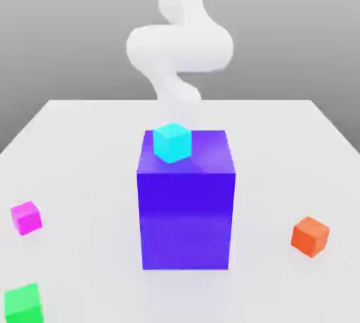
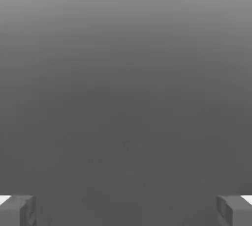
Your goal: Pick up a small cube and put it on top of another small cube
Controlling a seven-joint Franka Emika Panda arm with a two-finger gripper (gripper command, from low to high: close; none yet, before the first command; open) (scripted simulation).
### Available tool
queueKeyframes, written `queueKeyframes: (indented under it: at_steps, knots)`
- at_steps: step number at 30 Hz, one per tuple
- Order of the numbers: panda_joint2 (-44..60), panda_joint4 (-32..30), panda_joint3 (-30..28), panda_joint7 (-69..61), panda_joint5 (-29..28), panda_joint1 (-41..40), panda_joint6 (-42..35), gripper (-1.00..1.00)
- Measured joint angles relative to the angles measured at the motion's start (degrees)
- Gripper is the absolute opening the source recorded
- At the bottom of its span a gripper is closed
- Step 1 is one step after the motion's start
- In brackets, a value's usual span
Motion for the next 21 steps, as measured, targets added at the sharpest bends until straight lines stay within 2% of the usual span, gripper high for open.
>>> queueKeyframes:
  at_steps: [7, 13, 17, 21]
  knots:
    - [14.6, -5.5, -7.6, 0.0, -1.5, -6.7, 7.8, 0.00]
    - [26.9, -10.1, -15.0, -1.6, -0.6, -11.9, 14.4, 0.00]
    - [35.4, -13.2, -19.5, -4.3, 2.3, -15.6, 18.7, 0.00]
    - [44.3, -16.2, -22.0, -8.9, 7.8, -21.3, 22.9, 0.00]
